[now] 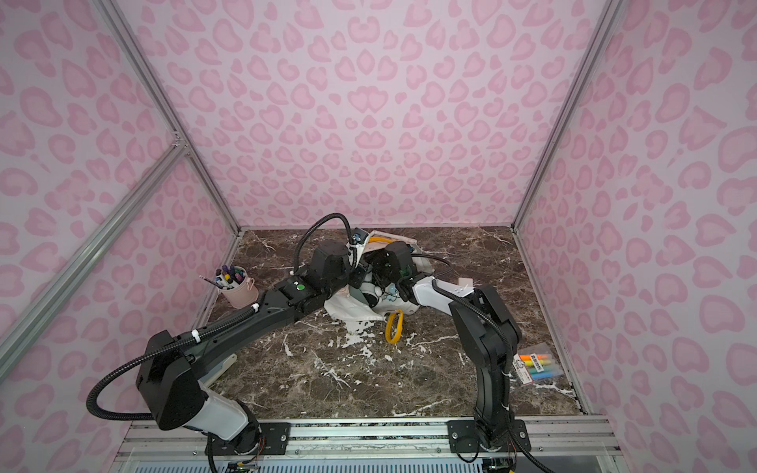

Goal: Take the alarm clock out of the canvas bag
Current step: Pick up the alarm from the canvas bag.

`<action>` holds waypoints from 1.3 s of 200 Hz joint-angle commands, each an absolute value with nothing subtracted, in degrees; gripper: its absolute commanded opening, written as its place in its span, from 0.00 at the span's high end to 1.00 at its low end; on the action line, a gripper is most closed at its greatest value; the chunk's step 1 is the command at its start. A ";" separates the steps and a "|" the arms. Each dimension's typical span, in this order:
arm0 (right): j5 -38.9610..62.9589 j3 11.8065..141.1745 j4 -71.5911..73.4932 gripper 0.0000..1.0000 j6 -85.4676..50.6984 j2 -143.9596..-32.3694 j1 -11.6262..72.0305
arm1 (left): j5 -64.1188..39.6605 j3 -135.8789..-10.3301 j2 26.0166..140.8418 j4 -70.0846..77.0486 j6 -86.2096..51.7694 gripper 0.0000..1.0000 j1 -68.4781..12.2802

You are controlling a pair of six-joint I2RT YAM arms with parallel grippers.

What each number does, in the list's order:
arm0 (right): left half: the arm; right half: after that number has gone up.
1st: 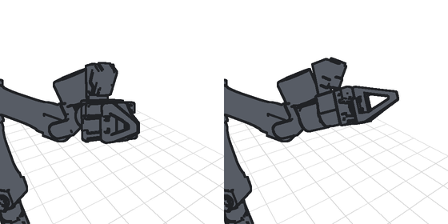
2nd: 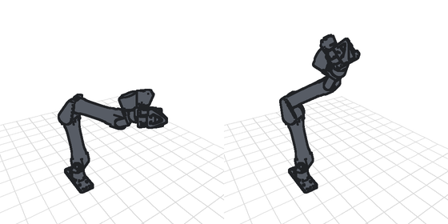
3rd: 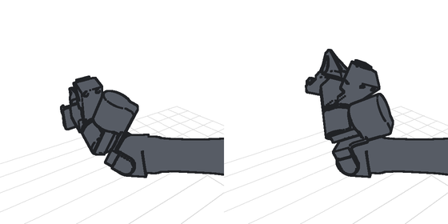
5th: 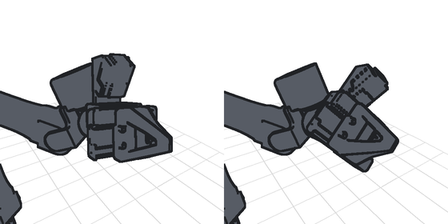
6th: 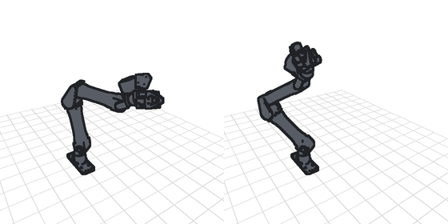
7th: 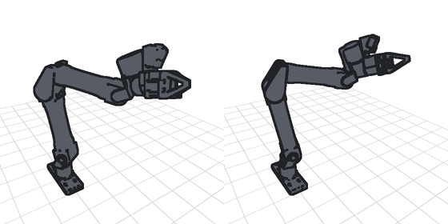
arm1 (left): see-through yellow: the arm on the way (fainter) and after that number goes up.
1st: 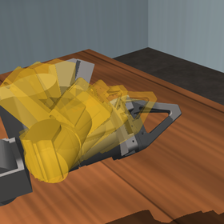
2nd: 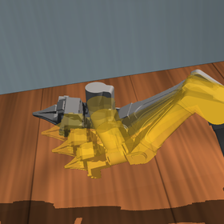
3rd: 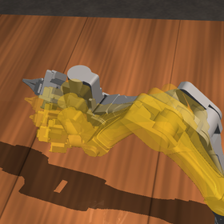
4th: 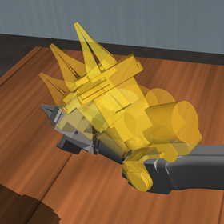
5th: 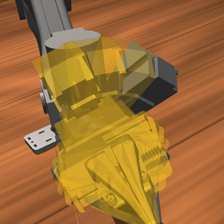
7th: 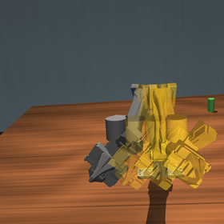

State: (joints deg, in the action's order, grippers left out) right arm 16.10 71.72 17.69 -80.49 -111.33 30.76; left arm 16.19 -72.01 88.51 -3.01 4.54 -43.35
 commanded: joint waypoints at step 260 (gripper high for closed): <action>11.98 86.49 3.00 0.72 -84.82 -121.39 31.79 | 15.81 -64.60 84.72 14.85 16.31 0.97 -47.84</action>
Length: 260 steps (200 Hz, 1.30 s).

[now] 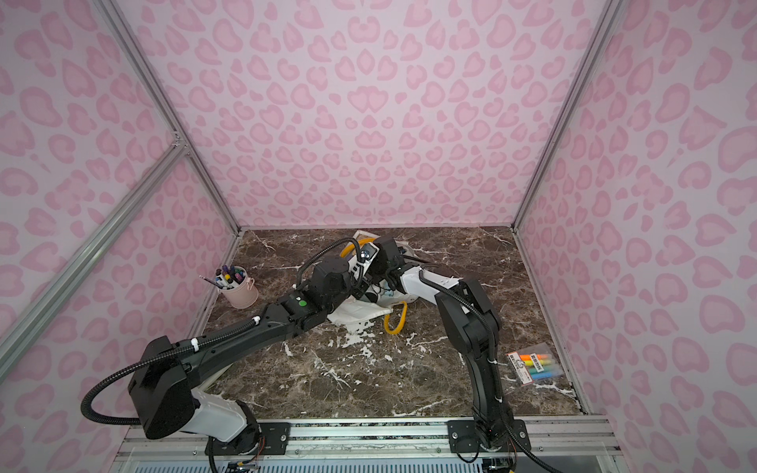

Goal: Take the alarm clock out of the canvas bag
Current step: Pick up the alarm from the canvas bag.

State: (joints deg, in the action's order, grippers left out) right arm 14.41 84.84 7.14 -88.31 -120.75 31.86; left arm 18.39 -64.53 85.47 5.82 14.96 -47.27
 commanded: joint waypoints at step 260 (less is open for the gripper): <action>17.29 63.24 0.56 0.81 -72.25 -94.12 30.06 | 33.98 -73.80 91.79 6.20 10.24 0.97 -46.18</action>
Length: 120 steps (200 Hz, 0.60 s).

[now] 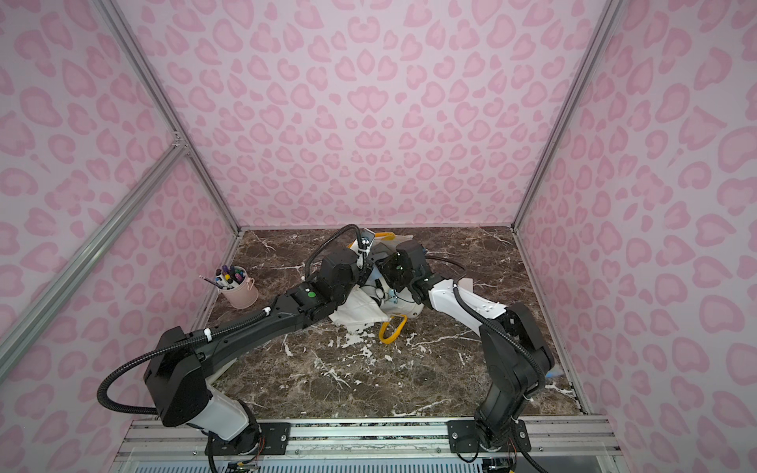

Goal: Take the alarm clock out of the canvas bag
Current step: Pick up the alarm from the canvas bag.

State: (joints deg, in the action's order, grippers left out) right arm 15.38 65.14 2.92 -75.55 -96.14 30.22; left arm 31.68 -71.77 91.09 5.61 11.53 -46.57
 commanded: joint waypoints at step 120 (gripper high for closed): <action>17.01 47.48 4.95 0.82 -62.35 -73.74 25.27 | 38.47 -74.07 92.57 3.03 8.71 0.97 -44.83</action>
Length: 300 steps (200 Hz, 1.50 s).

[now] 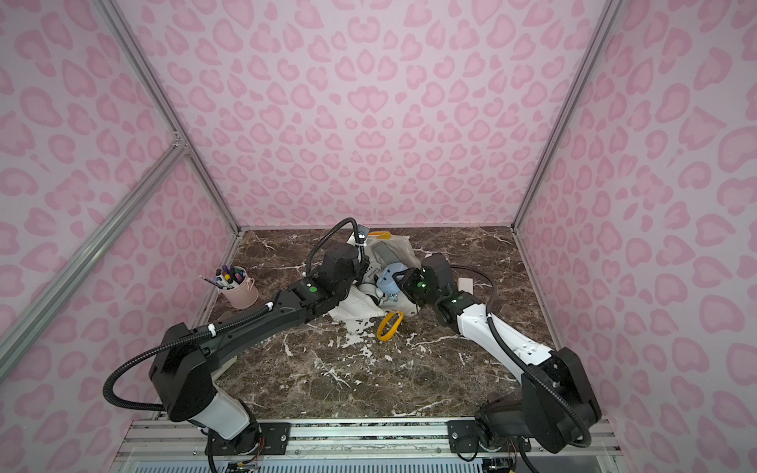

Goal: Take the alarm clock out of the canvas bag
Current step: Pick up the alarm from the canvas bag, then place the alarm at the center of the board.

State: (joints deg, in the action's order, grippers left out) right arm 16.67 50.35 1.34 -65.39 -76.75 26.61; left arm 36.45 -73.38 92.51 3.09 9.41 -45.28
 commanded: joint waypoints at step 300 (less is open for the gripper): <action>20.01 32.03 0.51 0.81 -51.29 -71.67 7.05 | 42.63 -66.02 85.05 3.26 9.43 0.97 -41.92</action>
State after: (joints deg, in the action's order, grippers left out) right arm 19.79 31.55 -0.32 -53.25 -71.07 7.38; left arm 40.36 -66.32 85.78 2.83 9.26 -42.30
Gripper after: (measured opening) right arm 0.368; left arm 0.090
